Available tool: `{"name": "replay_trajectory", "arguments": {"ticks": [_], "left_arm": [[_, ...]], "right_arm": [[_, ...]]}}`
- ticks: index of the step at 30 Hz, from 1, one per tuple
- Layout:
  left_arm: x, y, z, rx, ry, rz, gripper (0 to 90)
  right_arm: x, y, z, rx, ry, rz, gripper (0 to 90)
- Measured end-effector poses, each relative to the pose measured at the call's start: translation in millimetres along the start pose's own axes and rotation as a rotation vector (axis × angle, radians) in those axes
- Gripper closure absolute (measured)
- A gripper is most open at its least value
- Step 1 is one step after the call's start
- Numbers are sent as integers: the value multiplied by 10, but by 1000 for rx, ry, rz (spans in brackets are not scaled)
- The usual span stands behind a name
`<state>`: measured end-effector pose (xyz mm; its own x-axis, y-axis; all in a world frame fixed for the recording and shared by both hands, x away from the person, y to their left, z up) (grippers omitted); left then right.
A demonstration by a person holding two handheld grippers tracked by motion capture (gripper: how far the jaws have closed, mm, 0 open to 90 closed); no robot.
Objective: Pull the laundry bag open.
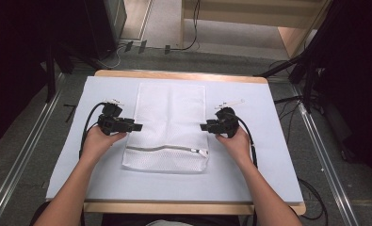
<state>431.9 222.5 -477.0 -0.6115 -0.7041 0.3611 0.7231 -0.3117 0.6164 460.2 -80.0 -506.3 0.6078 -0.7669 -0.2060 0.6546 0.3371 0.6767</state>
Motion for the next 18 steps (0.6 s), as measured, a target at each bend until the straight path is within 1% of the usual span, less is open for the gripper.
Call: {"name": "replay_trajectory", "arguments": {"ticks": [3, 6, 7, 9, 10, 11, 13, 16, 18], "left_arm": [[70, 27, -4, 5, -10, -15, 446], [146, 57, -23, 7, -31, -30, 441], [168, 67, -32, 8, -33, -36, 439], [224, 82, -52, 1, -42, -54, 435], [243, 84, -59, -3, -45, -59, 432], [269, 91, -71, -4, -47, -62, 431], [320, 101, -98, -12, -62, -73, 433], [380, 112, -128, -19, -75, -81, 438], [430, 125, -147, -19, -84, -90, 437]], "right_arm": [[-13, -17, 37, -1, 11, 0, 569], [-38, -31, 100, 11, 15, 10, 568], [-49, -32, 124, 17, 16, 15, 568], [-77, -41, 177, 27, 16, 17, 566], [-94, -48, 206, 35, 17, 28, 562], [-108, -54, 224, 39, 17, 29, 558], [-140, -72, 259, 50, 18, 46, 551], [-183, -109, 295, 48, 18, 59, 540], [-218, -151, 320, 43, 23, 58, 537]]}}
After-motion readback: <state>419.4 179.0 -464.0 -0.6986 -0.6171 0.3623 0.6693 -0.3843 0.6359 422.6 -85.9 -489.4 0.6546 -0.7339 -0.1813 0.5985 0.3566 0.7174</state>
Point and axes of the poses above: each handheld gripper's, and its own axes: z roughly backward along the jaws, y roughly out of its top, x roughly to its right, the point moved 8 cm from there along -z, roughly forward along the jaws, and after that the axes turned 5 degrees about -y, right-handed, at the moved point
